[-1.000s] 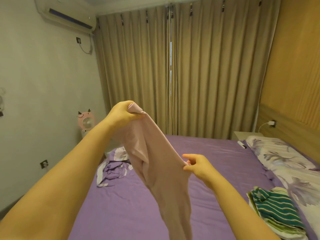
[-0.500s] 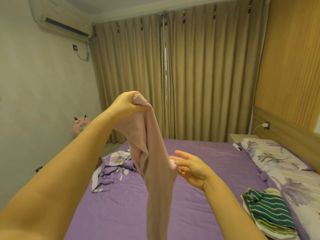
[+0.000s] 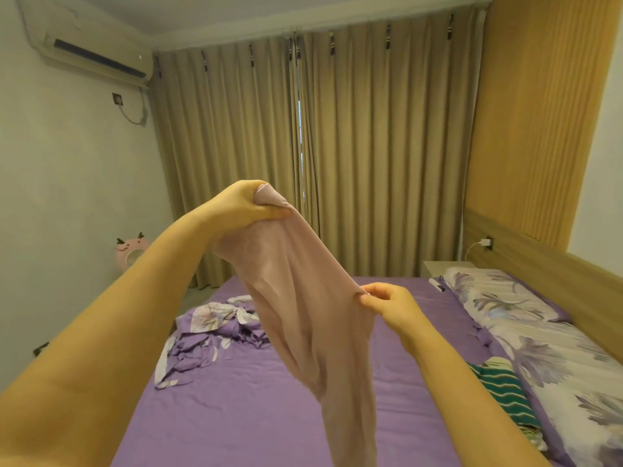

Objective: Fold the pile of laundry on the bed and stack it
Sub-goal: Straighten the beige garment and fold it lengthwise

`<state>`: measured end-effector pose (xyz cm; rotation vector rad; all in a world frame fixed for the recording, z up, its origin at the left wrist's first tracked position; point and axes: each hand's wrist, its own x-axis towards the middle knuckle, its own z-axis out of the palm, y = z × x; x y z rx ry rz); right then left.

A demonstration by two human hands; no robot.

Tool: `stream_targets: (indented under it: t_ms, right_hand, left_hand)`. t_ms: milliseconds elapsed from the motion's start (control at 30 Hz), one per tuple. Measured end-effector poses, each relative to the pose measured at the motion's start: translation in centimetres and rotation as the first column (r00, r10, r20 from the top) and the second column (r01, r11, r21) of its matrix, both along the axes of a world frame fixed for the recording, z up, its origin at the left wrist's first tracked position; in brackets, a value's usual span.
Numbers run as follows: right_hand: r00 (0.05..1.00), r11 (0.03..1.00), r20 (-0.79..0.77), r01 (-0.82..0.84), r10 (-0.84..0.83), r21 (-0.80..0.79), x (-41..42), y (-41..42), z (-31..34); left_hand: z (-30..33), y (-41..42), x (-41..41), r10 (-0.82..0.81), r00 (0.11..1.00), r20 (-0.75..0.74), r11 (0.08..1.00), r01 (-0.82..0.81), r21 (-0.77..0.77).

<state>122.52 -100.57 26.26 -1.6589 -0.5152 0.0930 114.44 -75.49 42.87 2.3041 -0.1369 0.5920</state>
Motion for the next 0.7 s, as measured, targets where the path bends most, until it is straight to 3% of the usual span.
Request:
stream_targets:
  t_ms: [133,267,333,433,533,633,700]
  right_hand:
    - [0.996,0.987,-0.092,-0.007,0.022,0.161,-0.6,-1.6,-1.7]
    - [0.983,0.923,0.027,0.163,-0.183,0.348,-1.1,-2.7,-1.8]
    - [0.973,0.904,0.091,0.16,-0.212,0.397,-1.2,-3.5,-0.4]
    - [0.988,0.917,0.099,0.069,-0.117,0.393,-1.6,-4.0,1.8]
    - [0.996,0.906,0.025,-0.091,0.088,0.412,-1.4,-3.4,2.1]
    - [0.956,0.928,-0.107,-0.234,0.274,0.29,-1.2,-0.7,-0.6]
    - [0.941,0.963,-0.206,-0.266,0.269,0.042,-1.0,2.1,-5.0]
  left_hand:
    - [-1.0,-1.8,0.7,-0.033,0.999,0.006,0.997,0.033,-0.063]
    - [-2.0,-2.6,0.8,-0.041,0.999,-0.033,0.985,0.035,-0.169]
    - [-2.9,-2.6,0.5,-0.04,0.998,-0.043,0.969,0.028,-0.244]
    - [-4.8,-1.8,-0.6,-0.029,0.996,-0.08,0.969,0.009,-0.247]
    - [-7.9,0.4,-2.2,-0.039,0.976,-0.216,0.986,0.002,-0.17]
    - [-13.3,3.4,-3.6,0.065,0.946,-0.317,0.989,-0.103,-0.105]
    - [-18.6,5.8,-4.7,0.157,0.905,-0.395,0.967,-0.223,-0.125]
